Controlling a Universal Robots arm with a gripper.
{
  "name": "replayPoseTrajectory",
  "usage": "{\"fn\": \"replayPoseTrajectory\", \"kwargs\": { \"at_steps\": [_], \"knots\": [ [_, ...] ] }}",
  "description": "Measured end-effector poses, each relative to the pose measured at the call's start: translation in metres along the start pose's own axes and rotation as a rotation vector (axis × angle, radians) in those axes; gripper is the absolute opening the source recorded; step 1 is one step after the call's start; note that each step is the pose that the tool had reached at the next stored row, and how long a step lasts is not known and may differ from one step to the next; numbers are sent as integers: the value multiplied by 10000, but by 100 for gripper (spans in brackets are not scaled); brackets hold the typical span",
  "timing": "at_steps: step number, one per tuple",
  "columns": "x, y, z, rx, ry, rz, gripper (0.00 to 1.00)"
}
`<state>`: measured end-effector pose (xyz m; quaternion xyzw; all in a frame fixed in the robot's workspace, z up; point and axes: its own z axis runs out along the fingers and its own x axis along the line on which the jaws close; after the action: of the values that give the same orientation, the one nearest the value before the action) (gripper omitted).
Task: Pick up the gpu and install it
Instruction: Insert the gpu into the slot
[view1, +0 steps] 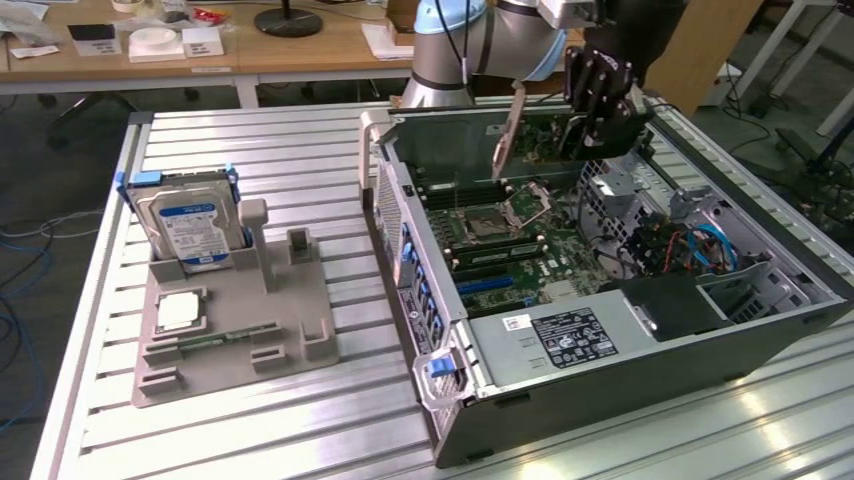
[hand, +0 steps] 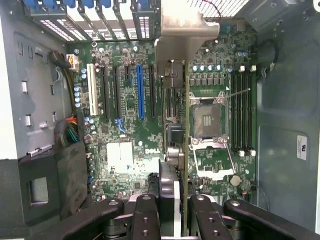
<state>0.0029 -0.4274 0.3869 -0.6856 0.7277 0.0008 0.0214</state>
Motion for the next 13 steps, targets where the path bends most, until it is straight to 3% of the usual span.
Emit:
{"fn": "replayPoseTrajectory", "kwargs": {
  "at_steps": [2, 7, 13],
  "knots": [
    [0, 1, 10, -54, 12, 2, 28],
    [1, 11, 23, -53, 14, 2, 28],
    [15, 197, 117, -52, 17, 3, 28]
  ]
}}
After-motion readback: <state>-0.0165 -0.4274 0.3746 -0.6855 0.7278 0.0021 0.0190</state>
